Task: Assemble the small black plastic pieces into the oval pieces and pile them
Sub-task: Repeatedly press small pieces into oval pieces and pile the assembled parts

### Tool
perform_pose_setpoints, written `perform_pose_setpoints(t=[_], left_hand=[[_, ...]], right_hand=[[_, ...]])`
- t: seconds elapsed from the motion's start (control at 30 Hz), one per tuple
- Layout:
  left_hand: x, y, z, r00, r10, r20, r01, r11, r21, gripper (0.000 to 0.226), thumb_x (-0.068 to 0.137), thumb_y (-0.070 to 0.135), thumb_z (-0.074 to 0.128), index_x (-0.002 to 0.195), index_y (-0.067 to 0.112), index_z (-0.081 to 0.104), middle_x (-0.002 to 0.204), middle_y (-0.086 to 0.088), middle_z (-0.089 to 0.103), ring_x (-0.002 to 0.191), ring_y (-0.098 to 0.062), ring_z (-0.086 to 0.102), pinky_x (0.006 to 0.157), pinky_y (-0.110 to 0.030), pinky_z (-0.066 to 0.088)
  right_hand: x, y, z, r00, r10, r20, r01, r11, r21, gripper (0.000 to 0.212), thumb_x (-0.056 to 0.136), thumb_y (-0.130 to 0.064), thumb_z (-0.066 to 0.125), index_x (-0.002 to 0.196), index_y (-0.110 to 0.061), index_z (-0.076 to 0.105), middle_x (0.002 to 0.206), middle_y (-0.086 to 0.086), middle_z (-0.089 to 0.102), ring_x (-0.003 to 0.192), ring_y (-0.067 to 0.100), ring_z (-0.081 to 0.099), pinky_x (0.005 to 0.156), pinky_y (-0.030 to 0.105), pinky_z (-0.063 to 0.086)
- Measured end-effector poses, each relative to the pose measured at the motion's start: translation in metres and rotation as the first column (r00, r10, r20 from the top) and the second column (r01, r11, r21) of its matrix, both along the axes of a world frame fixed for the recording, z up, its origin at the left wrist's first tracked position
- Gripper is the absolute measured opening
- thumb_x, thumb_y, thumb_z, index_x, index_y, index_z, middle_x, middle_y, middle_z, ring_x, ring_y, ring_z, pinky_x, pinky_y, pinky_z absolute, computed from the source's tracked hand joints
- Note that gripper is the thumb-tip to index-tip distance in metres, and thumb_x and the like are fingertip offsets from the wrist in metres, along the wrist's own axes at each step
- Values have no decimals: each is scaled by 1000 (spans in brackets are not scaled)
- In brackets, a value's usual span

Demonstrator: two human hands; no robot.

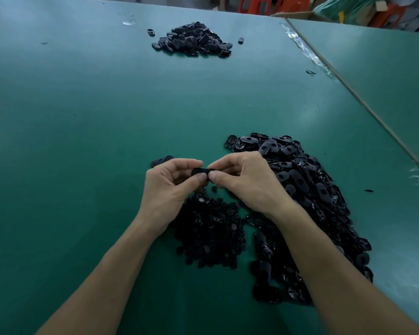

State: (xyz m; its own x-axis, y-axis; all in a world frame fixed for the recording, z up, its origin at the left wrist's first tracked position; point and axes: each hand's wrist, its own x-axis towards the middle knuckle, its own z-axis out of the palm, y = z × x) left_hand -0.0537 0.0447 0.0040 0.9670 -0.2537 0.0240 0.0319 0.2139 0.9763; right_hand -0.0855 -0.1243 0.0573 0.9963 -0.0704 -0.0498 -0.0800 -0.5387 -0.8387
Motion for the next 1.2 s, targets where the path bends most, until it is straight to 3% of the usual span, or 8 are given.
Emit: perform_pose_setpoints(t=[0.1,0.4,0.6,0.73,0.83,0.93,1.07,1.2], left_hand=[[0,0,0,1000,-16,-17,16,1000,-3,22,70,17,81,91,18,76,84,-8,78,75,-16,75,71,-20,58],[-1,-3,1,1000,-9,-19,9,1000,18,21,67,13,81,87,9,74,77,-8,77,65,-16,74,62,-21,58],[-2,-2,1,999,23,-27,-22,999,35,22,75,-7,81,73,15,77,73,-15,75,64,-23,74,62,-25,60],[0,-1,1,988,79,134,-104,976,189,24,76,-1,84,79,21,76,75,-1,77,68,-17,74,67,-25,60],[4,5,0,930,195,312,-303,887,349,31,80,7,83,84,36,74,77,21,74,70,-2,72,70,-14,55],[11,15,1,871,247,425,-439,781,444,22,82,14,81,92,33,76,73,30,68,71,7,67,69,-6,51],[16,22,-4,870,231,435,-474,633,612,14,86,24,77,100,27,78,83,9,74,81,-12,69,75,-33,58],[17,23,-5,810,173,561,-575,428,697,19,88,32,75,104,23,77,95,0,74,92,-26,60,71,-33,45]], right_hand=[[0,-2,0,1000,-5,6,5,1000,-11,8,86,-17,78,91,-23,76,78,-10,74,75,0,70,70,15,55],[-3,5,1,997,-60,47,63,997,-55,10,81,-12,77,82,-22,75,70,-13,71,64,-7,66,59,6,47],[-7,2,5,999,-7,38,10,997,-79,9,83,-13,77,86,-21,77,75,-13,73,70,-6,68,65,7,51],[-4,1,6,999,9,45,0,980,-198,13,91,-20,73,102,-19,78,89,-13,74,83,-5,68,78,7,51],[3,-4,4,999,-31,34,43,878,-476,35,99,-31,61,132,-19,64,121,1,64,114,15,57,104,30,45],[7,-14,-2,992,-102,-67,19,674,-739,48,100,-40,56,144,-22,51,133,7,48,124,29,40,106,40,35],[7,-18,-11,995,-98,-27,46,672,-739,34,100,-33,59,131,-22,64,122,5,49,116,26,44,103,37,38],[8,-20,-12,993,-114,35,106,716,-690,25,99,-20,61,121,-16,71,117,5,52,112,24,49,104,37,43]])
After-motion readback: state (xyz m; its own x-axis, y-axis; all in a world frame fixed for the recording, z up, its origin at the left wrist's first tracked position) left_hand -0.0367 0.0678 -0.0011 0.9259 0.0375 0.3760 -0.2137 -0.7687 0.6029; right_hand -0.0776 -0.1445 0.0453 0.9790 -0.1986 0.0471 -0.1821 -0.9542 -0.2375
